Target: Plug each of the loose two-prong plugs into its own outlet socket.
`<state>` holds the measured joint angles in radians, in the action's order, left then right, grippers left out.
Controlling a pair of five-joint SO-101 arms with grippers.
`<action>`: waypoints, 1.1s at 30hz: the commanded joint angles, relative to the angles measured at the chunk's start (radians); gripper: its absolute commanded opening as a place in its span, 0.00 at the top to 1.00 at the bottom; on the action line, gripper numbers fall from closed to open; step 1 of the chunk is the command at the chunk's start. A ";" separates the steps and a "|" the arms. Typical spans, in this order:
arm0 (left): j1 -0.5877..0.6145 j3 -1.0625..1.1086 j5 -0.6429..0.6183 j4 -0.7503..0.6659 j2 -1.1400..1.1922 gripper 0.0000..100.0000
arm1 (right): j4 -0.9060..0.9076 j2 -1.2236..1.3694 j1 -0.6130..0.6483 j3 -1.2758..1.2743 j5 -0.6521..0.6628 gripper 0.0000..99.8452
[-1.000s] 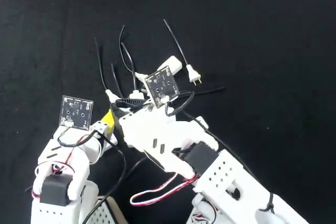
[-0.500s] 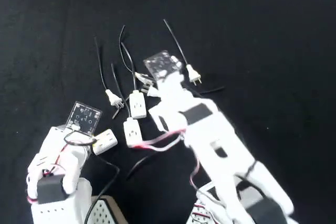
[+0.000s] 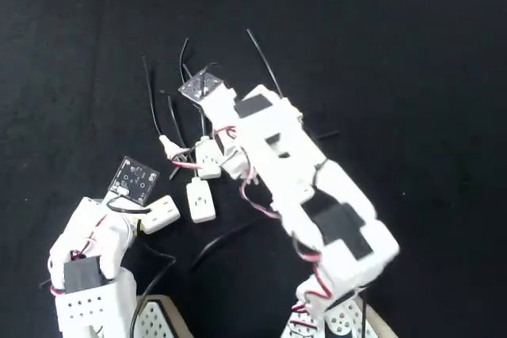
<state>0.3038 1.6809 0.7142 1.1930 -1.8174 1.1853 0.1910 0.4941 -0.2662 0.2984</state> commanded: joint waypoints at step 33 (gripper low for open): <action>0.005 0.018 0.011 0.003 -0.006 0.81 | 0.149 0.150 0.041 0.170 0.161 0.90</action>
<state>0.3038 1.6809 0.7158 1.1930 -1.8174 1.3280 0.3399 0.5309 -0.1496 0.4335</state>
